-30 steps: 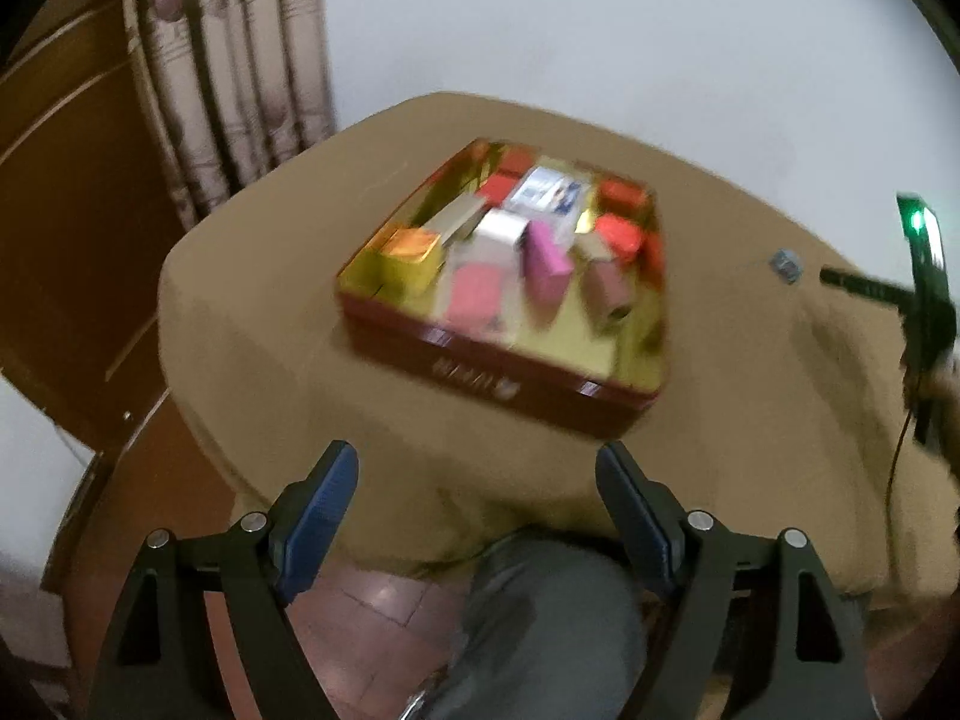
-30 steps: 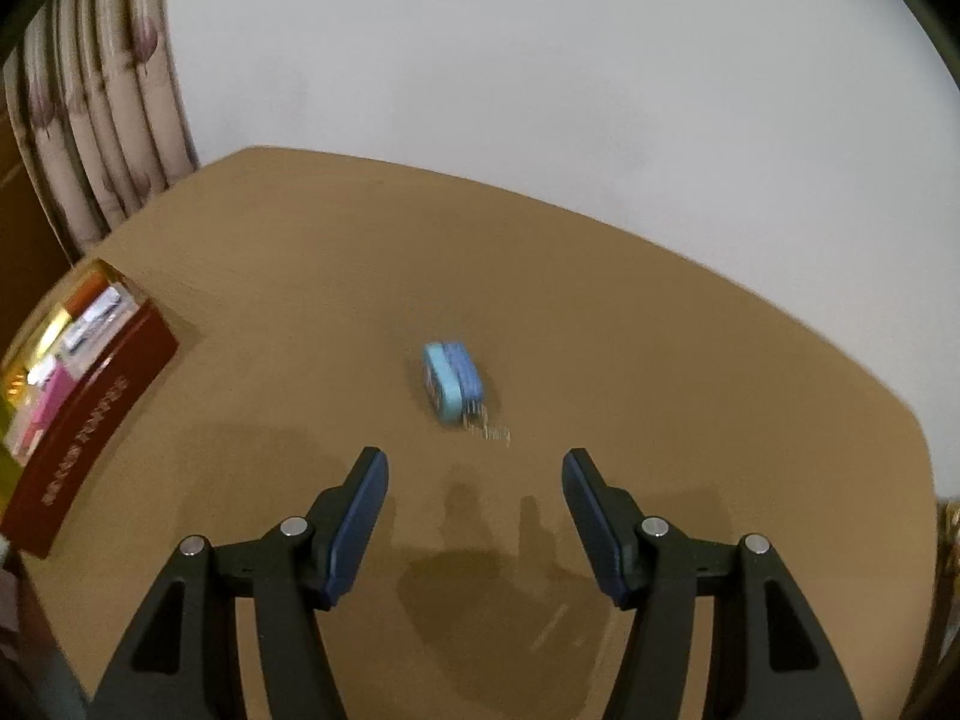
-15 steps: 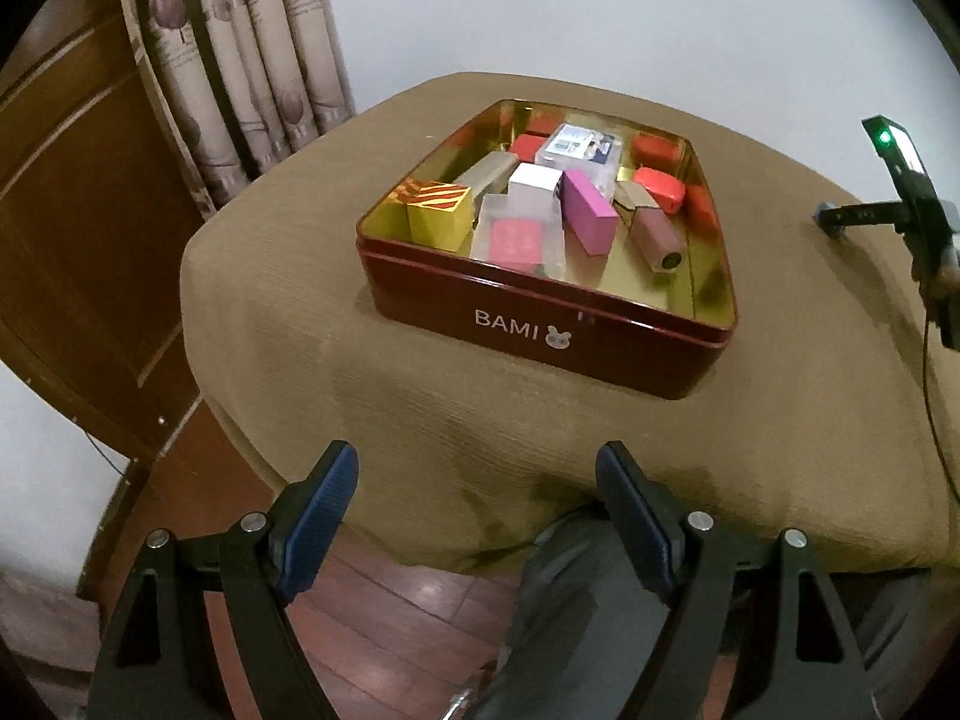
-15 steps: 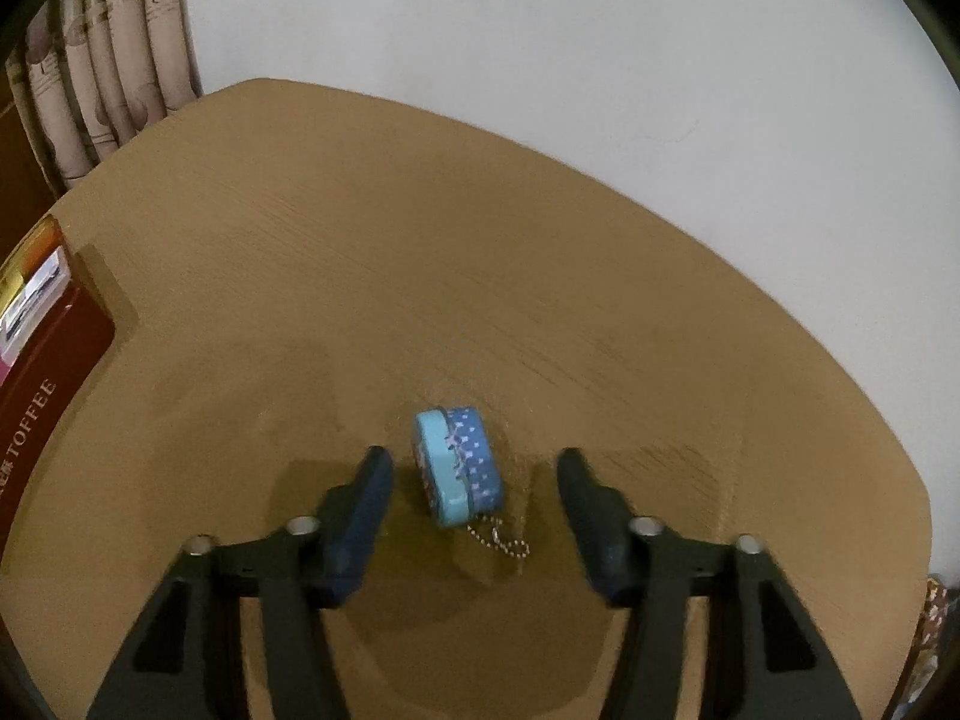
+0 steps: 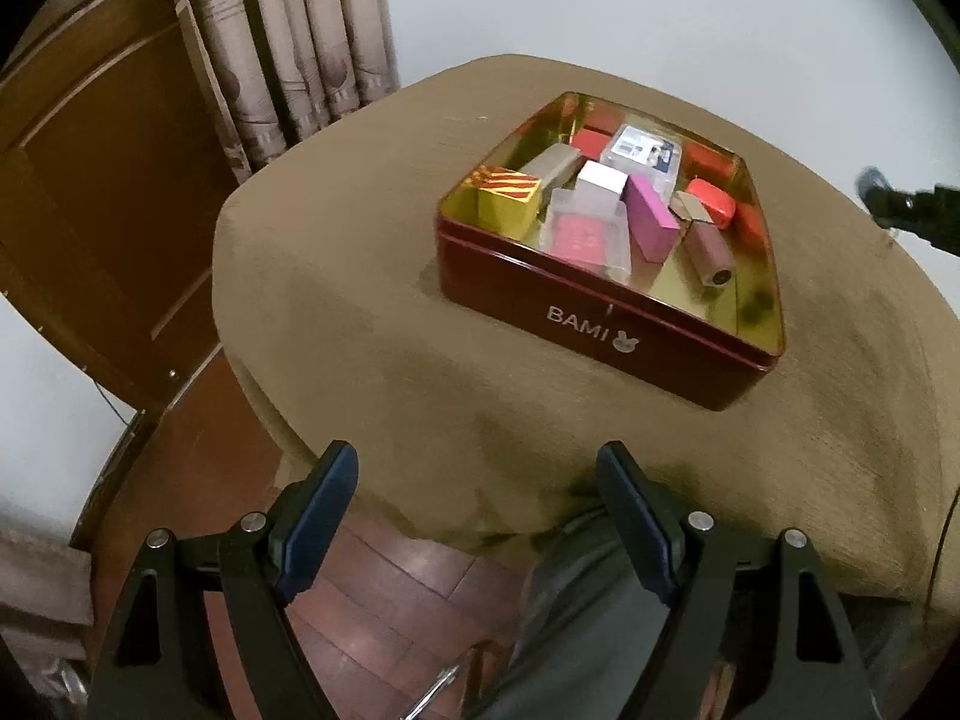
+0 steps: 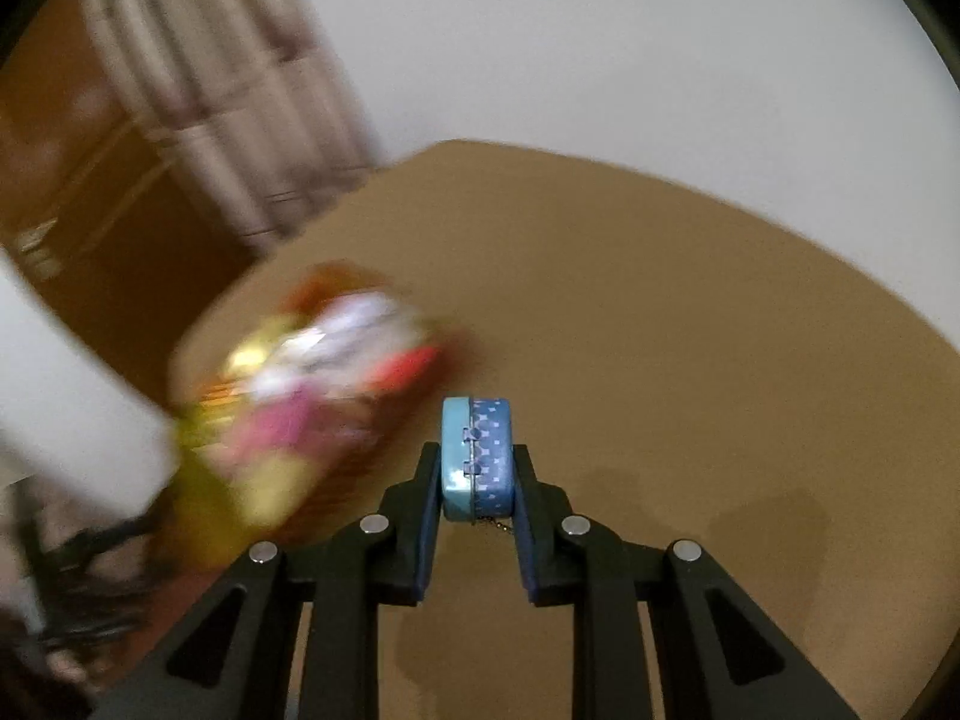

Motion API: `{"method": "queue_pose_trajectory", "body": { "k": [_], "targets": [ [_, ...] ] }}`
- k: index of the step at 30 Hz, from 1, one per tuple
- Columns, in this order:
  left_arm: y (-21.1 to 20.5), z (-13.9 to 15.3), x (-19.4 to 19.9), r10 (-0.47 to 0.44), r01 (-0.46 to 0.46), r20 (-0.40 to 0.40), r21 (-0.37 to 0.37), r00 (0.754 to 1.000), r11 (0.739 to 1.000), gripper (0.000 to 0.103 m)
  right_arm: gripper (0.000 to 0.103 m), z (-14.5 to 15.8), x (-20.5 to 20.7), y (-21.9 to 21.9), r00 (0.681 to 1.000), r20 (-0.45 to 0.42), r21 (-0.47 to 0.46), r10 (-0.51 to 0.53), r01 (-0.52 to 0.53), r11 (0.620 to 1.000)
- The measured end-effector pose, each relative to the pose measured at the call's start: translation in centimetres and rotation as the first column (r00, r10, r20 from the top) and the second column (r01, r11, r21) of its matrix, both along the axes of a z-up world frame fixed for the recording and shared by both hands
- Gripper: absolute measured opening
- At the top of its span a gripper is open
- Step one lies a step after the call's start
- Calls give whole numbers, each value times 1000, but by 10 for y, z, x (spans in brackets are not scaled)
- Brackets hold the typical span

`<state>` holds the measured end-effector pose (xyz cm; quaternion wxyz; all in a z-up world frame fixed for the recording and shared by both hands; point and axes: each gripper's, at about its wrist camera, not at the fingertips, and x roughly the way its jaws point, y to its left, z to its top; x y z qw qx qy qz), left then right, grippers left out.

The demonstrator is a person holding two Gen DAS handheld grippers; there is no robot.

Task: Organize rigid objects
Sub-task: 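Lower the blue keychain tin into the gold tin and open the right gripper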

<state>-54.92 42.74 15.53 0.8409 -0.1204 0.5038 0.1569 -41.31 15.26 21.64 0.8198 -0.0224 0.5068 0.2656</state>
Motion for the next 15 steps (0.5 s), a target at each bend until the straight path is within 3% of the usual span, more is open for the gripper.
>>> {"method": "queue_pose_trajectory", "body": {
  "k": [3,7,15],
  "targets": [
    [5,6,-6,4,-4,1,61,1000,998,80,21,1,-17,63,992,-61,72,114,-109,991],
    [16,11,-14,11,-13,26,87,1000,996,80,21,-21,-32,118,980,-82,21,184,-183,983],
    [47,8,-17,36,-37,20,70,999,997,82,21,-63,-35,147,983,-140,-73,118,-129,989]
  ]
}}
